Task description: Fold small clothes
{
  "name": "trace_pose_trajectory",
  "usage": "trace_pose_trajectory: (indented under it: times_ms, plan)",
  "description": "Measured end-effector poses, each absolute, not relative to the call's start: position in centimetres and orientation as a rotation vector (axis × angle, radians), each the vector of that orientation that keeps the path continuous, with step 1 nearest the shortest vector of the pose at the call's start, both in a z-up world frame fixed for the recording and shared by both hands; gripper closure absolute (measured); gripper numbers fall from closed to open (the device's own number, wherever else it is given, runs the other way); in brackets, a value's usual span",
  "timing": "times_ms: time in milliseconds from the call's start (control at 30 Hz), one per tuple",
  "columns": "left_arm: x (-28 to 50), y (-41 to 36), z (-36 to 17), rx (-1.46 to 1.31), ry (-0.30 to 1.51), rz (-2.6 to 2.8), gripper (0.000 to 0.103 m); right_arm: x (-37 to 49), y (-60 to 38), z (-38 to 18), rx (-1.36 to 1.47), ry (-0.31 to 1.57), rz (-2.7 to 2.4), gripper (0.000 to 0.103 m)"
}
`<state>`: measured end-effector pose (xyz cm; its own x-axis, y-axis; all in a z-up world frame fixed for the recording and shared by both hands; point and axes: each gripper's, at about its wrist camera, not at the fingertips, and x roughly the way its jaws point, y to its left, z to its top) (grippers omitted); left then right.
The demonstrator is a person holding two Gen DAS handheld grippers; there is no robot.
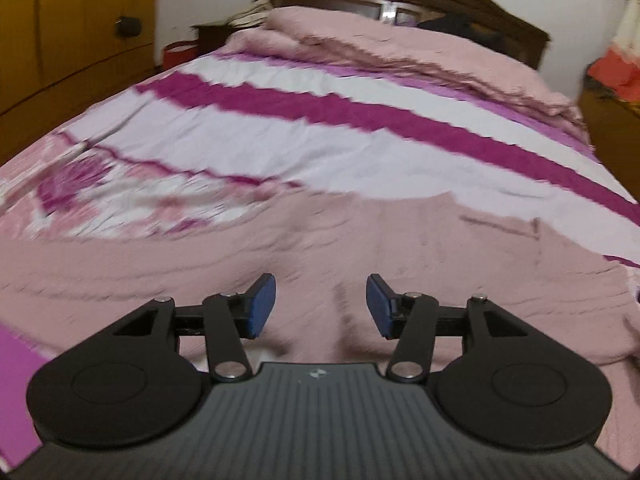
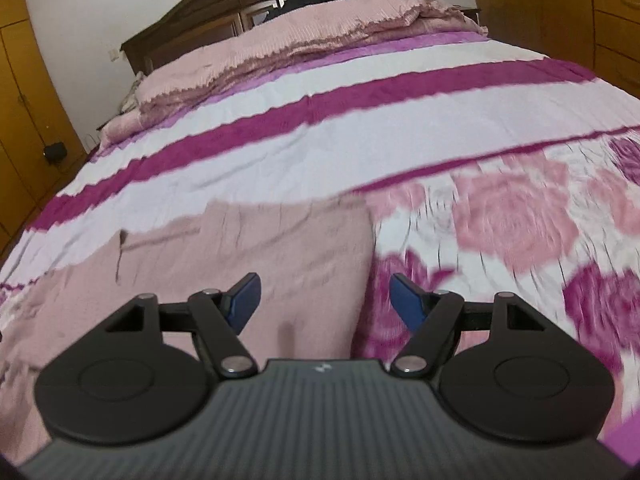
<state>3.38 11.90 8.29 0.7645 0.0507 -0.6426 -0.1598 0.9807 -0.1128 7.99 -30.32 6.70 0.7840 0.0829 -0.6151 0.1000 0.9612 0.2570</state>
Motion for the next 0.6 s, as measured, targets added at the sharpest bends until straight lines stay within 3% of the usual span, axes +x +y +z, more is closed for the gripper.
trace_pose_trajectory:
  times_ms: [267, 367, 433, 467, 500, 533, 600]
  plan:
    - [8.2, 9.2, 3.8, -0.166, 0.855, 0.112, 0.045, 11.9, -32.0, 4.0, 0.380, 0.713, 0.024, 0.030]
    - [8.3, 8.7, 3.0, -0.181, 0.830, 0.117, 0.045, 12.4, -31.3, 3.3, 0.363, 0.707, 0.040, 0.030]
    - [8.4, 7.8, 3.0, -0.149, 0.807, 0.072, 0.051, 12.4, -30.8, 3.1, 0.345, 0.693, 0.051, 0.032]
    - [8.4, 7.3, 3.0, -0.123, 0.795, 0.060, 0.062, 12.4, -30.6, 3.1, 0.334, 0.689, 0.058, 0.051]
    - [8.2, 7.0, 3.0, -0.098, 0.778, 0.053, 0.080, 12.4, -30.4, 3.1, 0.320, 0.687, 0.061, 0.064]
    - [8.1, 6.8, 3.0, -0.085, 0.767, 0.049, 0.084, 12.3, -30.3, 3.2, 0.312, 0.675, 0.060, 0.087]
    - [7.9, 6.6, 3.5, -0.069, 0.717, 0.064, 0.087, 11.5, -30.4, 3.9, 0.313, 0.602, 0.039, 0.088]
